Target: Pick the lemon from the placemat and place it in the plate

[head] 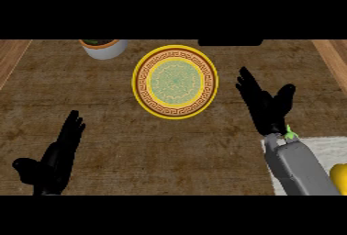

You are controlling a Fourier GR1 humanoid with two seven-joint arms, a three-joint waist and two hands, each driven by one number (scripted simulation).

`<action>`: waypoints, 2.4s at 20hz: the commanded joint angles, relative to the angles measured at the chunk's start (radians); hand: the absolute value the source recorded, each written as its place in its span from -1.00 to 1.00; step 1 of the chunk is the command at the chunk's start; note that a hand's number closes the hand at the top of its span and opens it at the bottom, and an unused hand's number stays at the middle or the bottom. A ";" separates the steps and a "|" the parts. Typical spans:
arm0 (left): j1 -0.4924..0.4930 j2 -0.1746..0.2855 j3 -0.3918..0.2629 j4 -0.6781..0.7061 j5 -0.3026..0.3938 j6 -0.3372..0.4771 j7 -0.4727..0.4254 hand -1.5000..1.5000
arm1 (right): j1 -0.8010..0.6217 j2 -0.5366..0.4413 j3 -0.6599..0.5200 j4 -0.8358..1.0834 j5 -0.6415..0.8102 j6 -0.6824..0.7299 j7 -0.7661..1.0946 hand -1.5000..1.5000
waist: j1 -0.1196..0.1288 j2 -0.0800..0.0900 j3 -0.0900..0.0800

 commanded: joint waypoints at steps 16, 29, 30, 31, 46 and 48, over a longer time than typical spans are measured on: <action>-0.017 0.026 0.032 0.094 -0.030 0.053 0.141 0.00 | 0.478 -0.264 -0.412 -0.078 -0.064 0.125 -0.578 -1.00 | -0.089 -0.004 0.026; -0.129 -0.049 -0.024 0.186 -0.105 0.051 0.148 0.00 | 0.719 -0.603 -0.435 0.054 0.360 0.191 -0.835 -1.00 | 0.004 0.009 0.012; -0.126 -0.034 -0.027 0.146 -0.105 0.047 0.188 0.00 | 0.716 -0.624 -0.437 0.039 0.368 0.206 -0.801 -1.00 | 0.011 0.008 0.013; -0.132 -0.069 -0.045 0.176 -0.120 0.057 0.156 0.00 | 0.716 -0.684 -0.448 0.020 0.366 0.245 -0.748 -1.00 | 0.009 0.009 0.012; -0.081 -0.067 0.010 0.110 -0.156 0.001 0.194 0.00 | 0.654 -0.693 -0.319 -0.080 0.566 0.473 -0.391 -1.00 | 0.020 0.007 0.014; -0.190 -0.087 0.051 0.218 -0.140 -0.031 0.210 0.00 | 0.547 -0.685 -0.295 0.094 0.613 0.506 -0.470 -1.00 | 0.022 0.010 0.014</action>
